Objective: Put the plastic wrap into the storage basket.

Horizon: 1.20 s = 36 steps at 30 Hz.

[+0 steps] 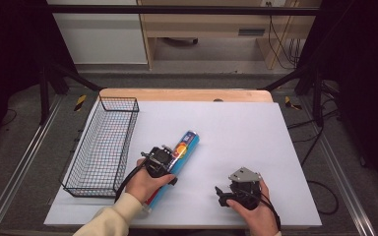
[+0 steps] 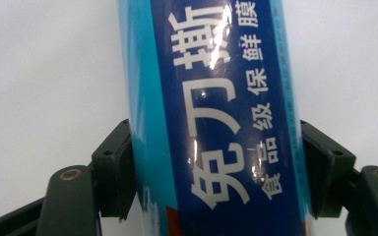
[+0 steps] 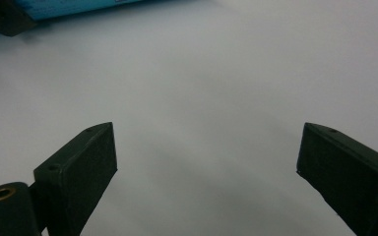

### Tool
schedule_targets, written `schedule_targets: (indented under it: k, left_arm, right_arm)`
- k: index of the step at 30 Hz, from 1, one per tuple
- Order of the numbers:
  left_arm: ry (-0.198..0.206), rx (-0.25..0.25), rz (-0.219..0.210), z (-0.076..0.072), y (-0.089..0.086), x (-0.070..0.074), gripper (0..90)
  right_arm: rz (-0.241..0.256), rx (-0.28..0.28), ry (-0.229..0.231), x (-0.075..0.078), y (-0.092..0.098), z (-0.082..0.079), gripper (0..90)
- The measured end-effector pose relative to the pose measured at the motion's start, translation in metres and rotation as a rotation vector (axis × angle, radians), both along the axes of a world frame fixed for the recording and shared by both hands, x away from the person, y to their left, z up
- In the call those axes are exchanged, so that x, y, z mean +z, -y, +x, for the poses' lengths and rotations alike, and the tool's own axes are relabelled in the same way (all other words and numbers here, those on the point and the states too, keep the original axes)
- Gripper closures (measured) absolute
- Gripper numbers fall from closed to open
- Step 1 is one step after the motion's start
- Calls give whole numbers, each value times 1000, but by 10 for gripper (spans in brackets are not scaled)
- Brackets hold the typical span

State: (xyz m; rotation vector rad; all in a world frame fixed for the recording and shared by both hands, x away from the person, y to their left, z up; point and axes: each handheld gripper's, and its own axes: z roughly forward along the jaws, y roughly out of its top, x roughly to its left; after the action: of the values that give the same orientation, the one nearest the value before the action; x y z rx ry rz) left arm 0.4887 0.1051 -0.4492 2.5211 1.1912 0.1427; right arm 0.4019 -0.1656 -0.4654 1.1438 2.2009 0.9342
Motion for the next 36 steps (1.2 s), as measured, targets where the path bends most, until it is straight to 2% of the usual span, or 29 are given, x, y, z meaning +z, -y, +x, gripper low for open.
schedule_targets:
  k: [7,12,15,20,36]
  left_arm:
    - [25,5,4,-3,1,0,292]
    - [34,13,-11,-4,-1,0,295]
    - [51,12,-3,-5,-1,0,298]
    - [56,14,-18,-5,-5,1,302]
    - [71,2,-14,-9,-4,3,306]
  right_arm:
    - [1,2,-5,0,0,0,85]
    - [15,-1,-23,0,-1,0,86]
    - [3,5,-10,-1,-1,1,85]
    - [2,0,-14,-1,-1,1,86]
    - [0,-1,-18,-1,0,1,86]
